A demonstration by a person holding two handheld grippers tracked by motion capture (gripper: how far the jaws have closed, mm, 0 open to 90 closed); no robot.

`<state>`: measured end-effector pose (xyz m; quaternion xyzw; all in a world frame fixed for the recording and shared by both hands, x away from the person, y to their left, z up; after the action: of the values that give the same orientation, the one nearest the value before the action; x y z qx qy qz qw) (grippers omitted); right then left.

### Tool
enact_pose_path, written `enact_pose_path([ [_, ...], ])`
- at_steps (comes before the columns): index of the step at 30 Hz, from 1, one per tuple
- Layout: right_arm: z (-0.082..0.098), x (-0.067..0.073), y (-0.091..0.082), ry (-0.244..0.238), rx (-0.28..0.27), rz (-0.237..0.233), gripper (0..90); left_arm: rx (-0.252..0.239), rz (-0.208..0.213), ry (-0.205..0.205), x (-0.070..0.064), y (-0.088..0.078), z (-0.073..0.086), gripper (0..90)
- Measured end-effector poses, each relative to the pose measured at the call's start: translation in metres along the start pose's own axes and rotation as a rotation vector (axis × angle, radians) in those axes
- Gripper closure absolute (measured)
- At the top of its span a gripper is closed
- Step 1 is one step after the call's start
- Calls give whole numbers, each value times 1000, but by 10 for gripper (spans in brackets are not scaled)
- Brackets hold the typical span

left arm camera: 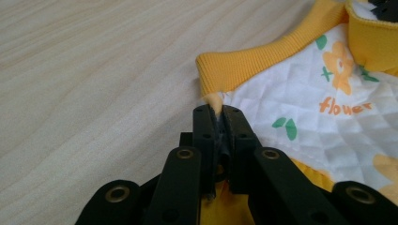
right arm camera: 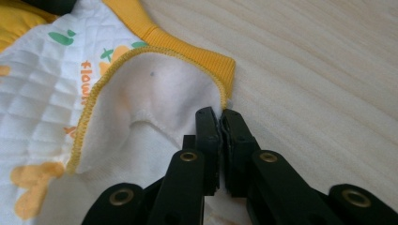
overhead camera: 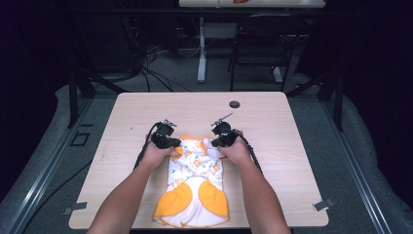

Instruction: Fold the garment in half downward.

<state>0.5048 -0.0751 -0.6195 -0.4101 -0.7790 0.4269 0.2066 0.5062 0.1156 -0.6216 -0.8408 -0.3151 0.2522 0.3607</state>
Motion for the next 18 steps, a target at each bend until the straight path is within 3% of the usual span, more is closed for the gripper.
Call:
enact_pose_path([
  [6, -2, 0, -6, -39, 2, 20, 869, -7, 3, 10, -1, -6, -2, 870],
  [13, -9, 2, -22, -90, -78, 42, 869, -45, 1, 31, -5, -24, -12, 873],
  [18, -16, 3, -36, -142, -100, 61, 869, -63, -3, 44, -7, -34, -17, 874],
])
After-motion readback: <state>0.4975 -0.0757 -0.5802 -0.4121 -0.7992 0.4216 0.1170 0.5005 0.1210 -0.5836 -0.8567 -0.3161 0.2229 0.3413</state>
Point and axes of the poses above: each handheld gripper's, and its own axes: y roughly forward along the jaws, z roughly out of its underside, x roughly to its left, the point moved 7 cm from there along y, roughly forward along the jaws, and after that the axes turned 8 degrees about z, right-handed, at the moved point
